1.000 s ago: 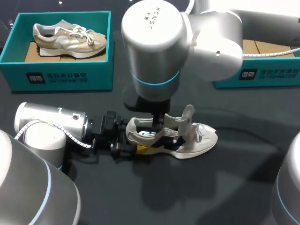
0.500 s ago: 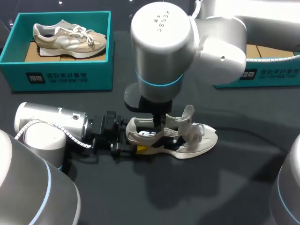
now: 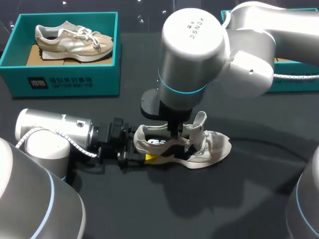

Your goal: Take the shoe out of the shoebox, open the shoe tongue, remove and reinsert the insole, then place the shoe into the shoebox

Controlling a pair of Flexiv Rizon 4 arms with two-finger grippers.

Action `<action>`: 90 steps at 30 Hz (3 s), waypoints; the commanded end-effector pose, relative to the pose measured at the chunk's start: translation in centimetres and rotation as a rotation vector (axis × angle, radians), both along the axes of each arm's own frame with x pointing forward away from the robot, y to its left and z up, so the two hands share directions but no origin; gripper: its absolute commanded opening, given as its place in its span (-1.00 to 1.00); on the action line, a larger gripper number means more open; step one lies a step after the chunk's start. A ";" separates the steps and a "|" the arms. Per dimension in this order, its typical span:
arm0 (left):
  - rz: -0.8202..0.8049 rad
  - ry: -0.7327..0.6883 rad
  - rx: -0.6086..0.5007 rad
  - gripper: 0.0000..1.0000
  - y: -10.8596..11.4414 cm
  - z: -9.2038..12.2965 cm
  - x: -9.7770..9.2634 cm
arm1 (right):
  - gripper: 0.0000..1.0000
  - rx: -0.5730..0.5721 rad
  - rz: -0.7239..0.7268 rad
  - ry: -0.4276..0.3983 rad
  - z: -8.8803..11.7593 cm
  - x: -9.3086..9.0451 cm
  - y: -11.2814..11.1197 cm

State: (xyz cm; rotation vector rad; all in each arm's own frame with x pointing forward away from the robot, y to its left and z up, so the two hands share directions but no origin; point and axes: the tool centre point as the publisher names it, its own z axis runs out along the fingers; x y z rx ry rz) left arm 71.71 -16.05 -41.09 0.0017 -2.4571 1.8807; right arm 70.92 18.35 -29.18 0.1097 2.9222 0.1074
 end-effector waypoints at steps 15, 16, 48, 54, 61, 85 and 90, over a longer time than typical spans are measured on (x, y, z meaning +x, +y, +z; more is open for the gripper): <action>0.001 0.000 0.000 -1.00 0.1 0.0 -0.1 | -1.00 -0.007 0.081 0.074 -5.0 1.6 2.7; 0.001 0.000 0.000 -1.00 0.1 0.0 -0.1 | -1.00 -0.005 0.081 0.077 -5.3 1.6 2.7; 0.001 0.000 0.000 -1.00 0.1 0.0 -0.1 | -1.00 -0.028 -0.041 0.153 -9.7 3.9 -3.6; 0.001 0.000 0.000 -1.00 0.1 0.0 -0.1 | -0.31 -0.028 -0.044 0.175 -10.4 3.8 -3.9; 0.001 0.000 0.000 -1.00 0.1 0.0 -0.1 | -0.03 -0.026 -0.033 0.195 -11.0 3.5 -3.6; 0.001 0.000 0.000 -1.00 0.1 0.0 -0.1 | -1.00 -0.009 -0.059 0.323 -13.0 0.8 -4.9; 0.001 0.000 0.000 -1.00 0.1 0.0 -0.1 | -1.00 0.011 -0.067 0.306 -12.5 0.5 -5.3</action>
